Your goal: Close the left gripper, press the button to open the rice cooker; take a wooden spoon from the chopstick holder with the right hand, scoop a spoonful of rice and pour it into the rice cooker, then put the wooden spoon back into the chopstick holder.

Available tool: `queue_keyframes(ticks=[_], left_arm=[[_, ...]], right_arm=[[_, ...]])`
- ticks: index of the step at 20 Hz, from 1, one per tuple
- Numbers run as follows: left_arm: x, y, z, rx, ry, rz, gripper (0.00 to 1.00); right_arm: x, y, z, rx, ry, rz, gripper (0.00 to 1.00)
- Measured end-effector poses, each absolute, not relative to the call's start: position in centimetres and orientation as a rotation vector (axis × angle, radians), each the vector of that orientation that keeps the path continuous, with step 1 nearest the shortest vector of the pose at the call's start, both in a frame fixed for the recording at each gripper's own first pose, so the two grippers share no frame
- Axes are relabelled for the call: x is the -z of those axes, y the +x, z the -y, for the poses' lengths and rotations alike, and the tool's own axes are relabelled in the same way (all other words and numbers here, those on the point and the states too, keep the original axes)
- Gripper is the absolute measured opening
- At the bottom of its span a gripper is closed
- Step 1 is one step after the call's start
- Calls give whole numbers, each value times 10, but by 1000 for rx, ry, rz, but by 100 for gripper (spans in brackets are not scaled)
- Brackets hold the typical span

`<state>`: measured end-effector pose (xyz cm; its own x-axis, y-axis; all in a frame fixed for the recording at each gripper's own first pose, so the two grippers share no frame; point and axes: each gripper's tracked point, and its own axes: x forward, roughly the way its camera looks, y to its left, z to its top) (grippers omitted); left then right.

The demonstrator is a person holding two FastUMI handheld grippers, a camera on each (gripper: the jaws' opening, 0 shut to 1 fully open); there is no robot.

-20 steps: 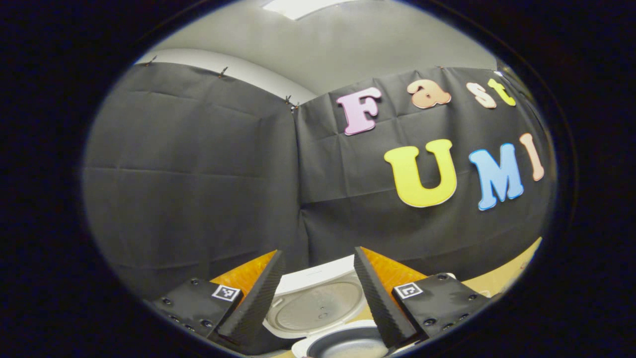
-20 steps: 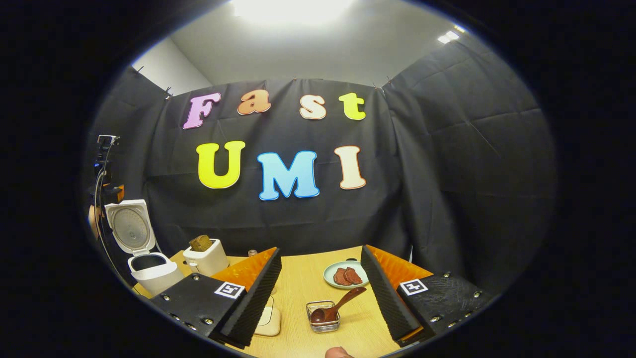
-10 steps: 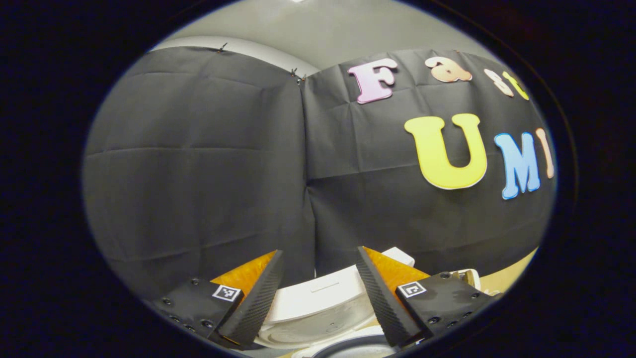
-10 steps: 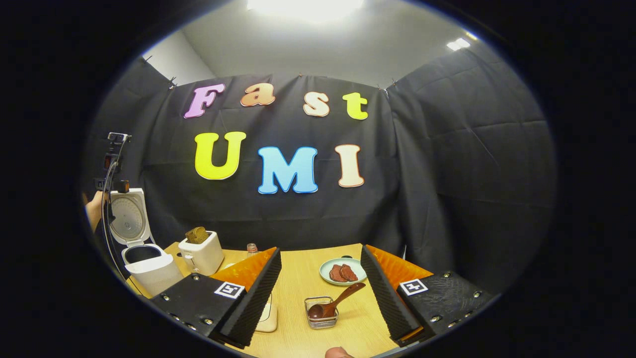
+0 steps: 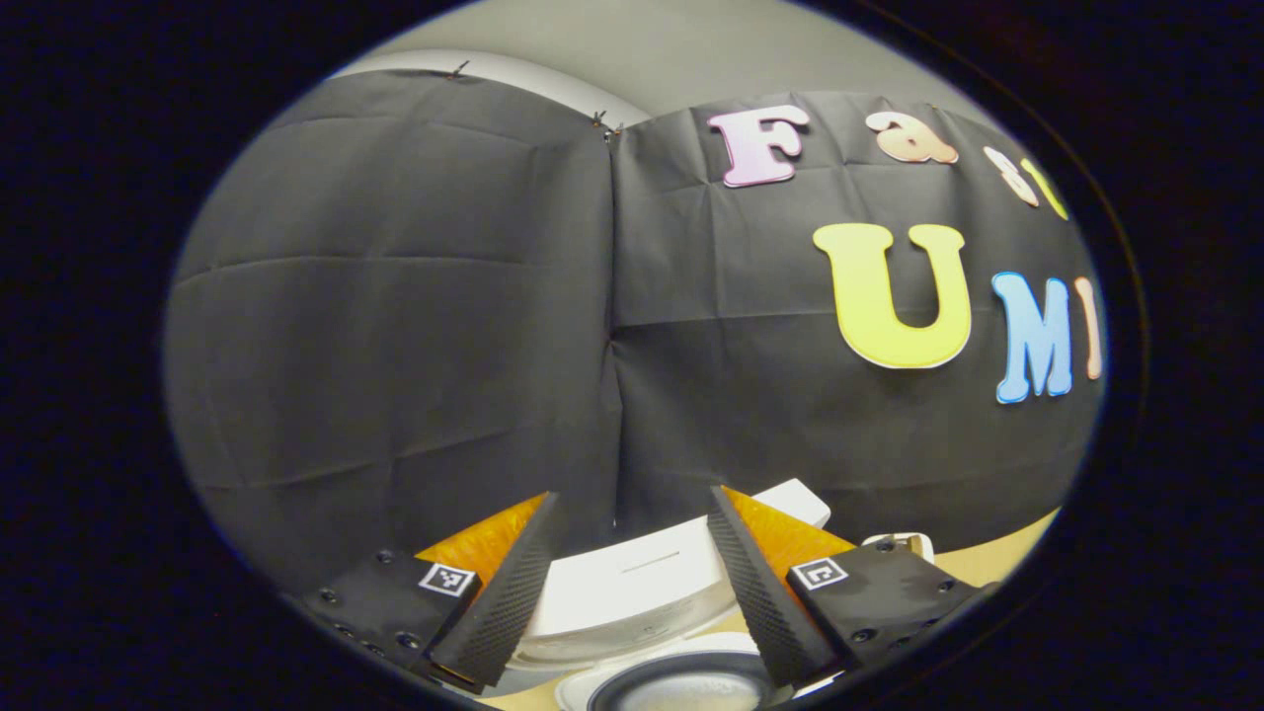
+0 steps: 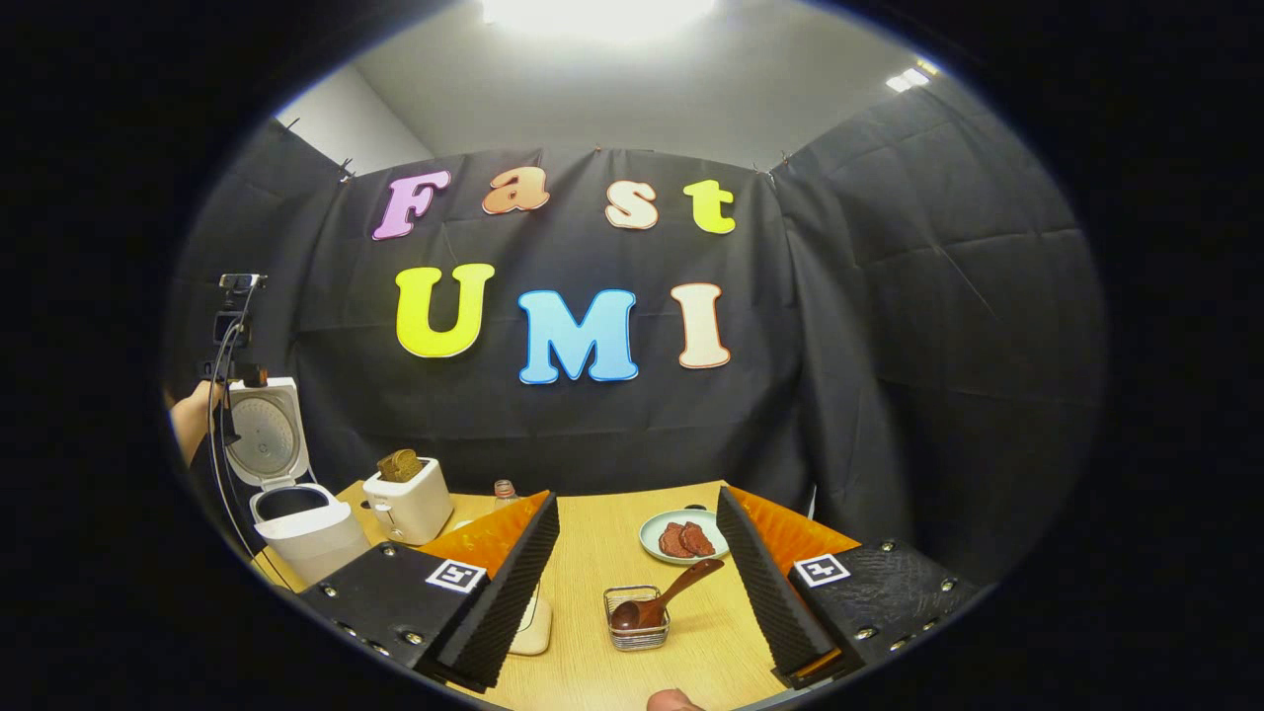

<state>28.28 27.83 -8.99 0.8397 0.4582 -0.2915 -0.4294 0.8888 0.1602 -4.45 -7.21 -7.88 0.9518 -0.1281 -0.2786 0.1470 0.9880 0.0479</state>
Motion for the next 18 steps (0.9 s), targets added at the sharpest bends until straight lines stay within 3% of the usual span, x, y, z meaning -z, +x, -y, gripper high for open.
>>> queue_keyframes(ticks=[18], left_arm=[[136, 195, -164, -450, 122, -440, 99]], right_arm=[[83, -46, 128, 18, 59, -277, 98]])
